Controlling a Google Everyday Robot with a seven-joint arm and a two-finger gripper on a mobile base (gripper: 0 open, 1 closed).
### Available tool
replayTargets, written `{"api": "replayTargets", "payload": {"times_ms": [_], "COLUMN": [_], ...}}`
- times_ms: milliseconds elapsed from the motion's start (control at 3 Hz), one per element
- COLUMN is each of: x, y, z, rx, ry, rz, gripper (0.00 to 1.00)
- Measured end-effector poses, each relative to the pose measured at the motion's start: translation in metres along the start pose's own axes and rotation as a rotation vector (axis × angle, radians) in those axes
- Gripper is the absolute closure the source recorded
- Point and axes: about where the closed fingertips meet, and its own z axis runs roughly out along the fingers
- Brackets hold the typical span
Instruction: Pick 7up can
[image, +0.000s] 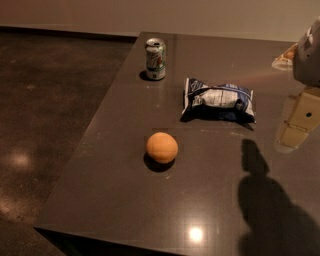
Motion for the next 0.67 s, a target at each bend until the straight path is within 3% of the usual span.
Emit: {"api": "replayTargets", "payload": {"times_ms": [333, 667], "x": [-0.001, -0.021], "y": [-0.001, -0.032], "z": [0.001, 0.025], "rx": [0.0, -0.015], "ry": [-0.002, -0.057], "rz": [0.002, 0.056], "gripper": [0.0, 0.0]}}
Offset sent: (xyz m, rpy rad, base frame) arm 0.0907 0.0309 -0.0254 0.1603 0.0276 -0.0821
